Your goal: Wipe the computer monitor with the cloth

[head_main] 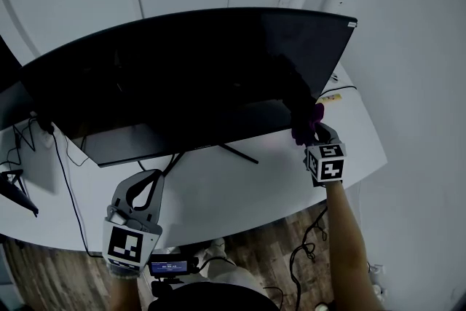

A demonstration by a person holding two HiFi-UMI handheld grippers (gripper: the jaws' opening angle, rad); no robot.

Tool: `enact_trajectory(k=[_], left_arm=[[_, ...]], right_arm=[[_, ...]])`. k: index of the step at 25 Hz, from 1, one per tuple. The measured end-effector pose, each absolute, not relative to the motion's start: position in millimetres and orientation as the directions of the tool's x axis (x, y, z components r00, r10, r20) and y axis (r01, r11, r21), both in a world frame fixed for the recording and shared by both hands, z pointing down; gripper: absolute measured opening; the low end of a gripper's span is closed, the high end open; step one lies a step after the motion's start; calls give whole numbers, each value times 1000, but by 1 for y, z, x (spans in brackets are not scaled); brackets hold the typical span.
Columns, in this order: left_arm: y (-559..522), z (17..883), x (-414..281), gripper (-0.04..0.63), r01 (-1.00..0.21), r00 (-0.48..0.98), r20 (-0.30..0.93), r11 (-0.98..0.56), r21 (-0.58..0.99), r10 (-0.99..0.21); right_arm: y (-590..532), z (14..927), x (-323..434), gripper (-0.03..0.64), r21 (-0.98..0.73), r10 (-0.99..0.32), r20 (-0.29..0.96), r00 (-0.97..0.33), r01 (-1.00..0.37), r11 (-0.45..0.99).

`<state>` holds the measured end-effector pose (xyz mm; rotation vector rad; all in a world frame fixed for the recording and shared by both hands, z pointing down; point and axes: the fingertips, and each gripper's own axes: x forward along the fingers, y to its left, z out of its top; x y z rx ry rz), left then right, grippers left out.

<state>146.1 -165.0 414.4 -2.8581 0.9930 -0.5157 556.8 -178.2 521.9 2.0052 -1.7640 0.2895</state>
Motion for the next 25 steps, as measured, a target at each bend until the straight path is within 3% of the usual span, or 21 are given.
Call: enact_trajectory(k=[12,25], left_arm=[[-165,418,127,5,-596,724,302,-783,-177,-620],[-167,414,99,5,-604,727,289,-780,-162,-623]], right_arm=[[-165,548,541,60,-1,-870,458,181,-979,-204],[-173,552,483,60,-39,-880,461,112,-988,-146]])
